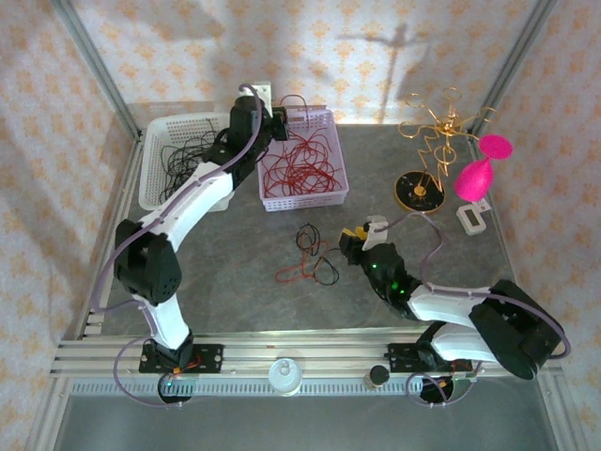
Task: Untangle the cables
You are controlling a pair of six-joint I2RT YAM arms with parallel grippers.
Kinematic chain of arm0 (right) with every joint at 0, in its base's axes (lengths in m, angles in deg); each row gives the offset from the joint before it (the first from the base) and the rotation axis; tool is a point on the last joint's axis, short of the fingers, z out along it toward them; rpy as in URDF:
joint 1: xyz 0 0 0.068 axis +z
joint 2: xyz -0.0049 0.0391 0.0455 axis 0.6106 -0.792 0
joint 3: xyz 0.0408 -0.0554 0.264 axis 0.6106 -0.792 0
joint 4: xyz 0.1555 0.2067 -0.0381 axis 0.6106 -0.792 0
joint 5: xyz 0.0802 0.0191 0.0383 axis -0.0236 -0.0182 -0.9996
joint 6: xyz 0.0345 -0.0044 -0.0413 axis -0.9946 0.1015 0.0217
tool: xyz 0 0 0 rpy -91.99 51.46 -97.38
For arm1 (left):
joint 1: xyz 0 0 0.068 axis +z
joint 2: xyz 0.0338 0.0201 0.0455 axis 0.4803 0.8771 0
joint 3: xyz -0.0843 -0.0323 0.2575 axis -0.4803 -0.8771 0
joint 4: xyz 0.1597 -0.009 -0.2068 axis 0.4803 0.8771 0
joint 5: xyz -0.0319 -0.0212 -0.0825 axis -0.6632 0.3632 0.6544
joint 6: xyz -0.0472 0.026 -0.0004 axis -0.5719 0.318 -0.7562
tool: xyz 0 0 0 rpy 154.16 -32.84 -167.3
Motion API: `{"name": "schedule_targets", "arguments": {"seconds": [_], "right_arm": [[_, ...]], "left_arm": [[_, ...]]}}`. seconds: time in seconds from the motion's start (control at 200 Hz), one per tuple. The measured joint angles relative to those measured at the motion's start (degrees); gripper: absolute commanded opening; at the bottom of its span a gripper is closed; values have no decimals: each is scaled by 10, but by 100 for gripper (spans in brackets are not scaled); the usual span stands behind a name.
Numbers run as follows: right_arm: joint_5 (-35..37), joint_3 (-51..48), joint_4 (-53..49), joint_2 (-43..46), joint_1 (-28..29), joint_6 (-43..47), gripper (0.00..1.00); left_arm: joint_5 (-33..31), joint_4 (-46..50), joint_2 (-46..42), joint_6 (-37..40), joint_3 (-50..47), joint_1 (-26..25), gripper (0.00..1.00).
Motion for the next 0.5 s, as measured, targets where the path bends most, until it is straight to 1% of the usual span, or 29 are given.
{"name": "schedule_targets", "arguments": {"seconds": [0.18, 0.501], "right_arm": [[0, 10, -4, -11, 0, -2, 40], [0, 10, -4, -11, 0, -2, 38]], "left_arm": [[17, -20, 67, -26, -17, -1, 0], [38, -54, 133, -66, -80, 11, 0]]}}
